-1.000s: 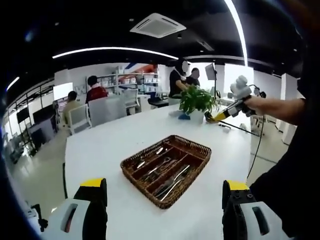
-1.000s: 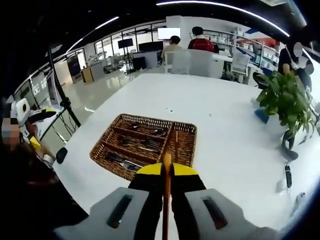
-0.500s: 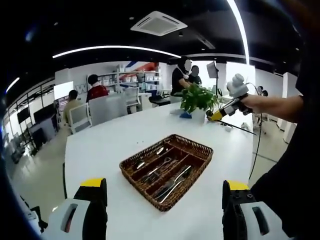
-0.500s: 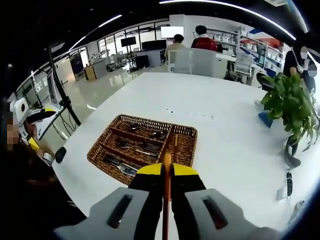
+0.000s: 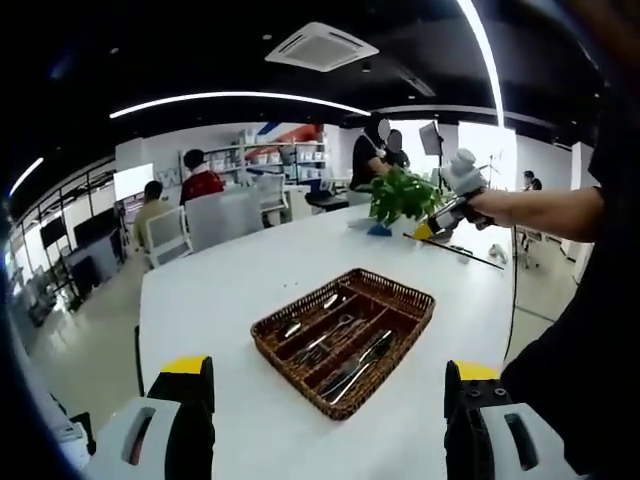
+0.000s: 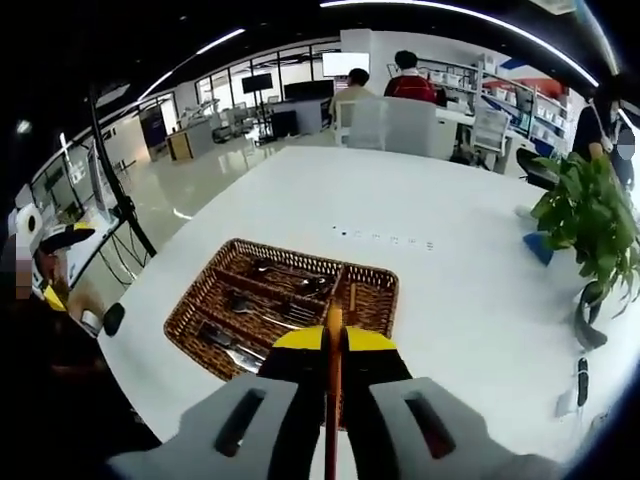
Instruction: Arrange the knives, forks, and spoons in their matching storage slots by inserting each utensil handle-first until every utensil is classified and aligned in the correct compartment
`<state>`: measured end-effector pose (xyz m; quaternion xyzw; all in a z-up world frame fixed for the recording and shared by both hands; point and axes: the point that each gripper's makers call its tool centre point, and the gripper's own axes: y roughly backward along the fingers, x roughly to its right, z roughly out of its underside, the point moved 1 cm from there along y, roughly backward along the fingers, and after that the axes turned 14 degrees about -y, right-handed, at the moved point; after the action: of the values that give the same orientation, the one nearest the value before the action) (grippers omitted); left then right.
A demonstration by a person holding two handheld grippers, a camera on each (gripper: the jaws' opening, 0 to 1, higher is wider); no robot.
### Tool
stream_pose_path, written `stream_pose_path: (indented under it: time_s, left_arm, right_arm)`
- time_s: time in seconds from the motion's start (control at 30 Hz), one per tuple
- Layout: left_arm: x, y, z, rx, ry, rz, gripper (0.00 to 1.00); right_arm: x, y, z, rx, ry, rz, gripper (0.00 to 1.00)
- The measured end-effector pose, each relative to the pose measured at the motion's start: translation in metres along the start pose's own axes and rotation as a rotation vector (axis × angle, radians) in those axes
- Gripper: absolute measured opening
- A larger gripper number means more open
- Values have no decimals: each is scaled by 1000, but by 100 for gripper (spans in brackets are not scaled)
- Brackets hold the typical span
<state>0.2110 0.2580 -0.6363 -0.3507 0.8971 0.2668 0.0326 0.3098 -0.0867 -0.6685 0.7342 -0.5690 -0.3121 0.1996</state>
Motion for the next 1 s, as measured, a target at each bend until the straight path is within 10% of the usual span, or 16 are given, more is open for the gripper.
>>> stream_pose_path:
  time_s: [1.0]
  left_arm:
    - [-10,-12,1,7,24,3,100]
  right_arm:
    - [15,-71,-44,-24,3,19,2]
